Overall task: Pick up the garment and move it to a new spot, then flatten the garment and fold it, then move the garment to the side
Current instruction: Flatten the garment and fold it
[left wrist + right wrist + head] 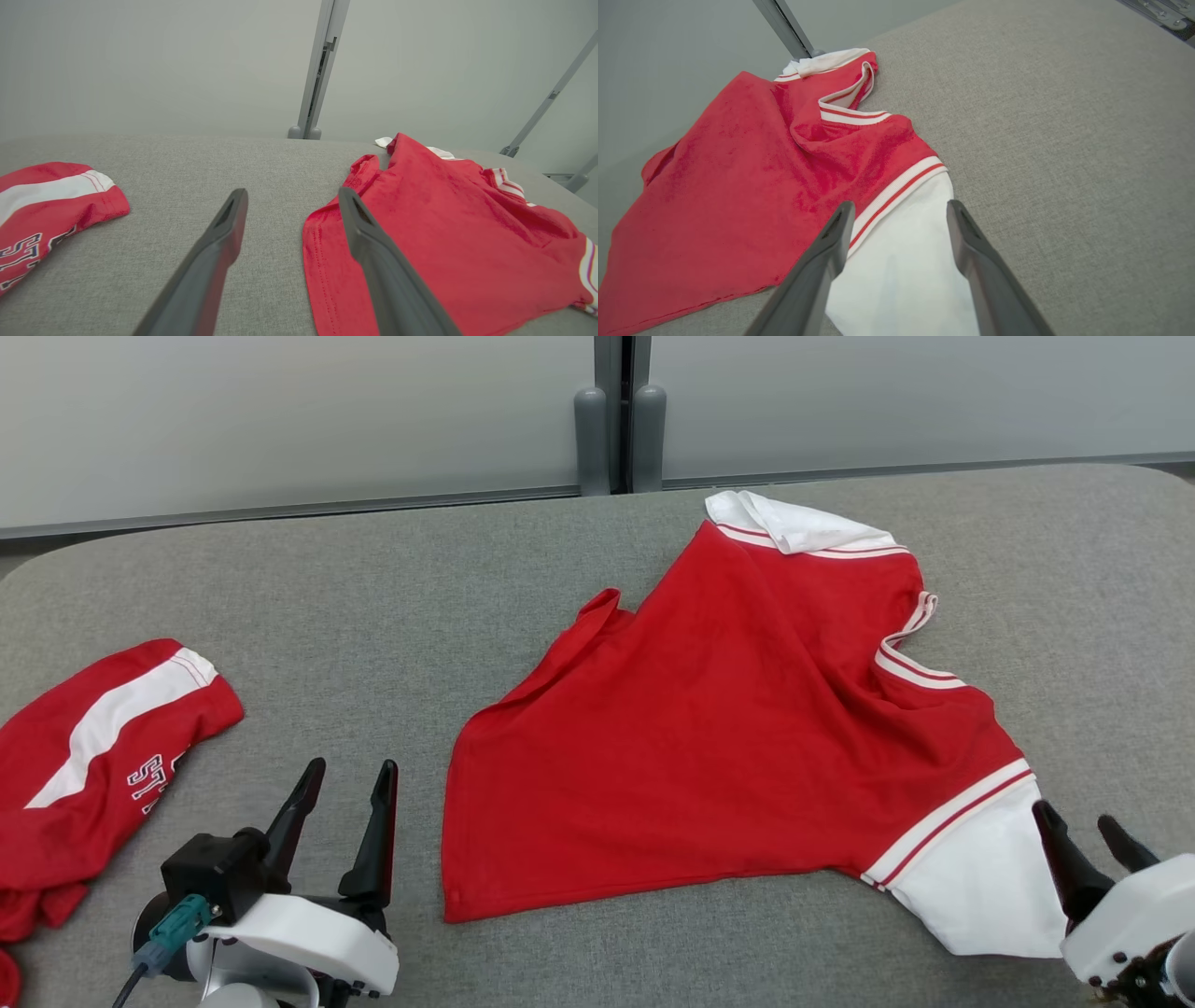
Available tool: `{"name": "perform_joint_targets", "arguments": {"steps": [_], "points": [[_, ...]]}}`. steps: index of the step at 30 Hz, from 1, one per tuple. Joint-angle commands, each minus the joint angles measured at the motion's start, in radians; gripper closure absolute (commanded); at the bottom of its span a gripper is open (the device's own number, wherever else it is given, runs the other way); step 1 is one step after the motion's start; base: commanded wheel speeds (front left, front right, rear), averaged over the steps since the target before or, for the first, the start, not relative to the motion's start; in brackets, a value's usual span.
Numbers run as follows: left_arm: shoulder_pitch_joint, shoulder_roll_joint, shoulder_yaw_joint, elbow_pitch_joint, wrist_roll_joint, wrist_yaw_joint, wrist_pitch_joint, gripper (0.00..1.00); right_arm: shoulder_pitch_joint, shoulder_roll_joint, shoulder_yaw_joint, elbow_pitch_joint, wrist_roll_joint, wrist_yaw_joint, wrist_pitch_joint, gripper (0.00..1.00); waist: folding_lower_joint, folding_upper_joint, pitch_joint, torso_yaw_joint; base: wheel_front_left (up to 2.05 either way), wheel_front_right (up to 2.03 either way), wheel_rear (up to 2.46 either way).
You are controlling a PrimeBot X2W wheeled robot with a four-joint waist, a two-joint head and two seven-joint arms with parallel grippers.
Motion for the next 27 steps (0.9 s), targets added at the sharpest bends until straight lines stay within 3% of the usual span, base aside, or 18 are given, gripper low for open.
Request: {"name": "perform_joint_targets", "arguments": {"steps": [1, 4, 7, 17, 27], "points": [[0.005, 0.008, 0.006, -0.006, 0.004, 0.008, -0.006, 0.00, -0.014, -0.003, 0.013, -0.040, -0.008, 0.002, -0.018, 0.00, 0.0000, -0.0001, -0.007, 0.005, 0.00, 0.00, 0.00], [0.011, 0.010, 0.012, -0.016, 0.008, 0.014, -0.012, 0.00, -0.034, -0.009, 0.055, -0.111, -0.008, 0.002, -0.060, 0.00, 0.0000, -0.0001, -0.018, 0.012, 0.00, 0.00, 0.00], [0.012, 0.015, 0.022, -0.036, 0.023, 0.020, -0.022, 0.00, -0.077, -0.044, 0.118, -0.156, -0.016, 0.002, -0.170, 0.00, 0.0000, -0.0001, -0.030, 0.023, 0.00, 0.00, 0.00], [0.018, -0.036, 0.139, -0.131, 0.111, 0.033, -0.046, 0.00, -0.165, -0.123, 0.293, -0.099, 0.007, 0.002, -0.465, 0.00, 0.0000, -0.0001, -0.049, 0.069, 0.00, 0.00, 0.00], [0.087, -0.138, 0.292, -0.063, 0.221, -0.043, -0.045, 0.00, -0.137, -0.166, 0.410, 0.071, 0.019, 0.002, -0.692, 0.00, 0.0000, -0.0001, -0.083, 0.098, 0.00, 0.00, 0.00]]}}
